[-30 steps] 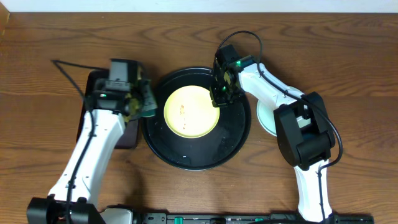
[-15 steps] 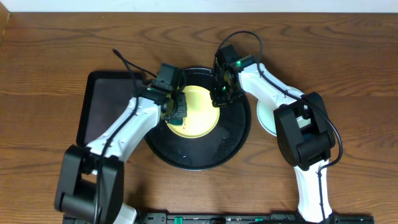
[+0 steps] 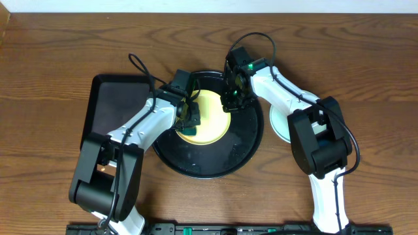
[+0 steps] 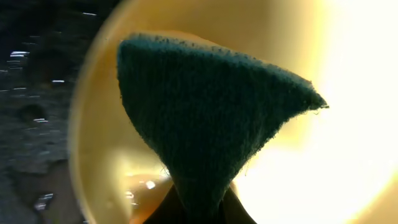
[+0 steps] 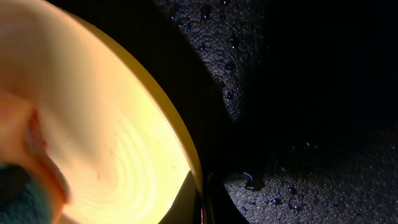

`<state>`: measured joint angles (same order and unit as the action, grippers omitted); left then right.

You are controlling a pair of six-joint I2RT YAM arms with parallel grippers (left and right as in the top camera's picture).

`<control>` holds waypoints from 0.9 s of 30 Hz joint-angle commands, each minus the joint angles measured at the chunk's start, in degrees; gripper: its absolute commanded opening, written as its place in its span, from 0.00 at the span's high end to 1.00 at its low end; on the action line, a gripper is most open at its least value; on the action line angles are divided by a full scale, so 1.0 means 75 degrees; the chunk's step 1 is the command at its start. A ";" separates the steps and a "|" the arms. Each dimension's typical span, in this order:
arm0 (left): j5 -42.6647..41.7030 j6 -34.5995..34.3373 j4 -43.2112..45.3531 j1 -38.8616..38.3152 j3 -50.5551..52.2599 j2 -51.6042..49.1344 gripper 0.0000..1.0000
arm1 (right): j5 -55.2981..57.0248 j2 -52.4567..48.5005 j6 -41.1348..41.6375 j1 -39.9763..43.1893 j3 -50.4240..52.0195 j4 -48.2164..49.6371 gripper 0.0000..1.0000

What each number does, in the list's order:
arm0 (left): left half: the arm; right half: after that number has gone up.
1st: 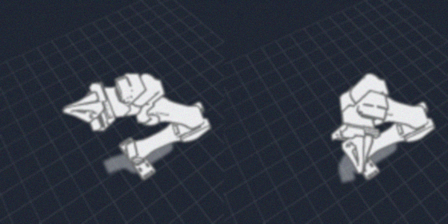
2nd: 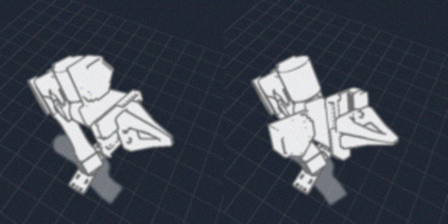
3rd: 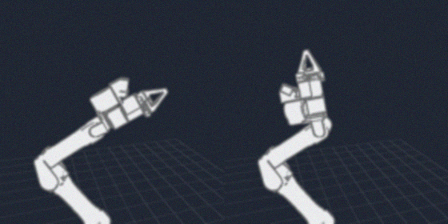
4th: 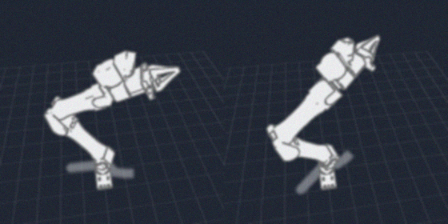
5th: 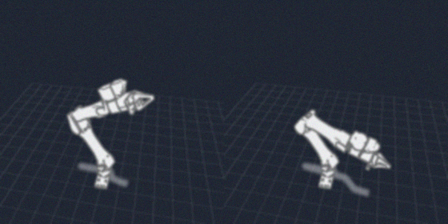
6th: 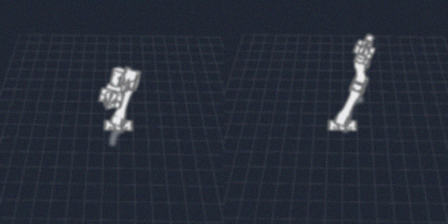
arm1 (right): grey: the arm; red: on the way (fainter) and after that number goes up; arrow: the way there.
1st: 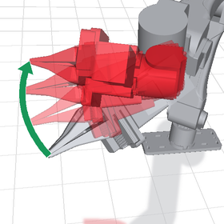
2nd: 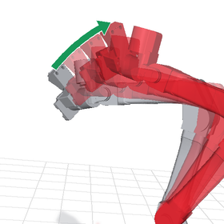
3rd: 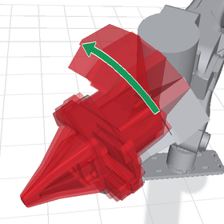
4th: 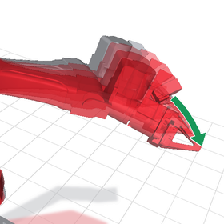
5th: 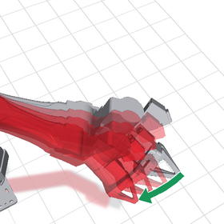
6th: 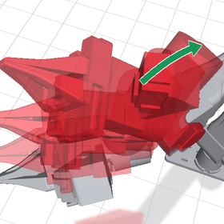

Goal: Clean dirty plates on tray and stack at the side
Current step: 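Scrub the yellow plate with the sponge in the left gripper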

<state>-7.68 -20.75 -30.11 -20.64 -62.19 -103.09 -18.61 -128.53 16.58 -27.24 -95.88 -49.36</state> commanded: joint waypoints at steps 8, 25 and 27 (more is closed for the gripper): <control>-0.0493 0.1445 0.0755 -0.0137 -0.0125 -0.0044 0.93 | 0.0254 -0.0067 0.0184 -0.0032 0.0178 0.0041 0.99; 0.2057 0.0723 0.1265 -0.0137 -0.0122 -0.0621 0.93 | 0.0254 -0.0067 0.0152 -0.0032 0.0178 0.0023 0.99; 0.1591 0.0734 0.0828 -0.0137 -0.0125 -0.0618 0.93 | 0.0256 -0.0067 0.0152 -0.0032 0.0178 0.0029 0.99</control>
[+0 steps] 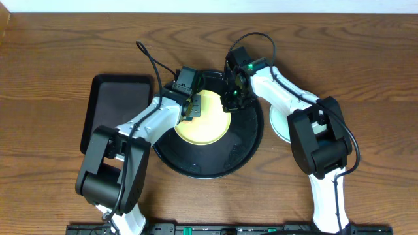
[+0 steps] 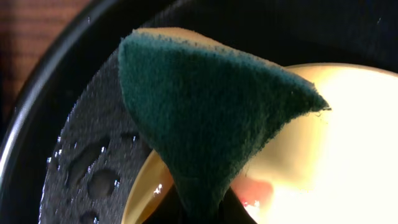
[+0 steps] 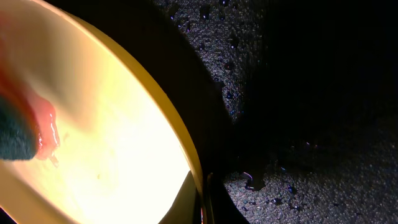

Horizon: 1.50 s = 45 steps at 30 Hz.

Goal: Clean dirty plates on tray and stack at the side
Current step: 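Scrub the yellow plate with the sponge in the left gripper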

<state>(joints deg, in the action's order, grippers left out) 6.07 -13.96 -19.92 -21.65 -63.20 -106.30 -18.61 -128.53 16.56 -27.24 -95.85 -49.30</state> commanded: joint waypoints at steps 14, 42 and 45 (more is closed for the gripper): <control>-0.3579 0.2792 -0.1256 -0.0003 0.0009 -0.0184 0.93 | 0.0254 -0.0067 0.0131 -0.0032 0.0175 0.0020 0.99; -0.3010 0.2124 -0.1915 -0.0012 -0.0122 -0.0178 0.93 | 0.0251 -0.0067 0.0134 -0.0032 0.0175 0.0038 0.99; -0.3879 0.2614 -0.1894 -0.0009 -0.0224 -0.0137 0.93 | 0.0251 -0.0067 0.0134 -0.0032 0.0175 0.0032 0.99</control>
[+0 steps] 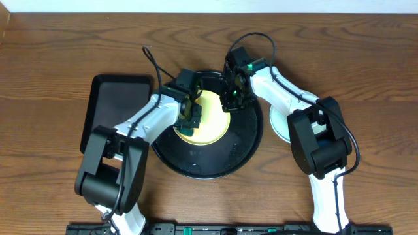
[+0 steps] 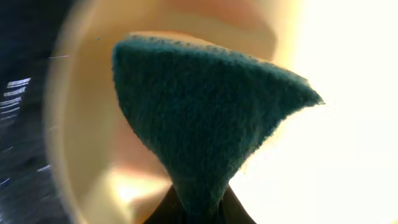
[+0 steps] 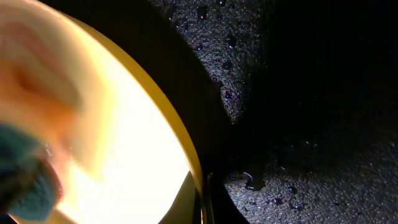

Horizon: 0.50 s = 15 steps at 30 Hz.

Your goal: Clean dirty plates on tray and stack at the side

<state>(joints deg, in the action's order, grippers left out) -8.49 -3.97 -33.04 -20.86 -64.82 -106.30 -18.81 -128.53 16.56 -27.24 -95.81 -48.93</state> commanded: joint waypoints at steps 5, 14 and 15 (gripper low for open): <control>-0.1845 0.1163 -0.0047 0.0009 -0.0338 0.0006 0.93 | 0.0277 -0.0067 0.0134 -0.0032 0.0169 -0.0017 0.99; 0.1751 -0.0947 -0.0985 0.1032 -0.1434 0.0705 0.93 | 0.0271 -0.0064 0.0131 -0.0032 0.0169 -0.0015 0.99; 0.1859 -0.1061 -0.1087 0.1201 -0.1492 0.0828 0.92 | 0.0265 -0.0061 0.0131 -0.0032 0.0166 -0.0015 0.99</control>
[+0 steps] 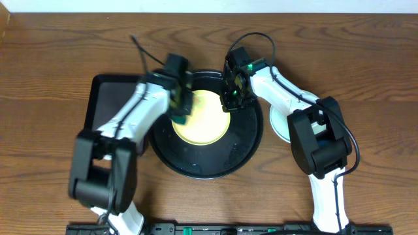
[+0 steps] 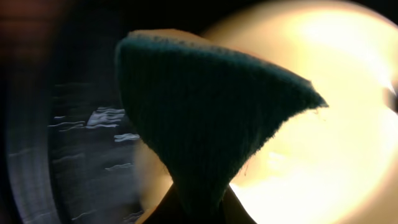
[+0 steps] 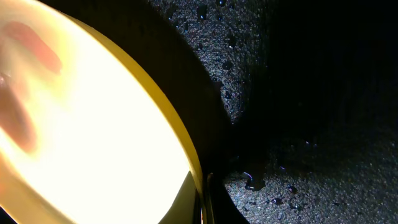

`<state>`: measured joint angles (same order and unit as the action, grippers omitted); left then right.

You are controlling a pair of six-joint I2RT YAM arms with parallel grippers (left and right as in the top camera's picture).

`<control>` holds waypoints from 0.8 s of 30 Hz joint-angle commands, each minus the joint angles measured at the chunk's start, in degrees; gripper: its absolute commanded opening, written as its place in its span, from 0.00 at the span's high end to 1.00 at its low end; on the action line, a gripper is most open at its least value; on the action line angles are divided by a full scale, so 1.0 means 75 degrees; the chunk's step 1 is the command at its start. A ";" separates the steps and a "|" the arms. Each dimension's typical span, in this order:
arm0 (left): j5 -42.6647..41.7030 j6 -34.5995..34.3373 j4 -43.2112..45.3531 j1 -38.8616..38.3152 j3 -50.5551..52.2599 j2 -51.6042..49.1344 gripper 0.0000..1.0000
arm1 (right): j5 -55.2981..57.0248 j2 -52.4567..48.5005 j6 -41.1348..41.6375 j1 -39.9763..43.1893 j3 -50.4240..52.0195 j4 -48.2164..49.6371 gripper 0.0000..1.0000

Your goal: Clean dirty plates on tray and stack at the side

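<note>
A yellow plate lies in the round black tray, which is wet. My left gripper is shut on a dark green sponge at the plate's left rim, partly over the tray floor. My right gripper is shut on the plate's right rim, one finger on each side of it. Faint reddish smears show on the plate in the right wrist view. The left arm is blurred with motion.
A white plate lies on the table right of the round tray, partly under my right arm. A black rectangular tray sits to the left. Water drops dot the round tray's floor beside the right gripper.
My left gripper with the sponge has moved from the plate's left-centre up and left to its rim. The sponge is gone from the right wrist view. The right gripper has not moved.
The sponge was first on the plate's lower left, then at its upper left rim beside a red blob, then back on the plate's left-centre, now at the left rim. The red soil now shows as faint smears. My right gripper held the rim at every moment.
</note>
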<state>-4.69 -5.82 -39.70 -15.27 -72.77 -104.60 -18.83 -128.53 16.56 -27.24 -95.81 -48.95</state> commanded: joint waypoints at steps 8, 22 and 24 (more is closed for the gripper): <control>0.1343 -0.1326 -0.0927 0.1786 -0.0452 0.1390 0.93 | 0.0303 0.0449 -0.0487 -0.0041 0.0131 -0.0125 0.99; 0.1346 -0.1326 -0.1096 0.2133 -0.0414 0.1381 0.93 | 0.5284 0.2433 -0.0554 -0.1751 0.0134 -0.0560 0.99; 0.1346 -0.1326 -0.1096 0.2133 -0.0414 0.1381 0.92 | 0.6368 0.2614 -0.0428 -0.2241 0.0131 -0.0670 0.99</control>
<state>4.69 -15.11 -47.86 0.56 -75.26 -94.39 11.62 -110.69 12.38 -39.88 -94.39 -53.04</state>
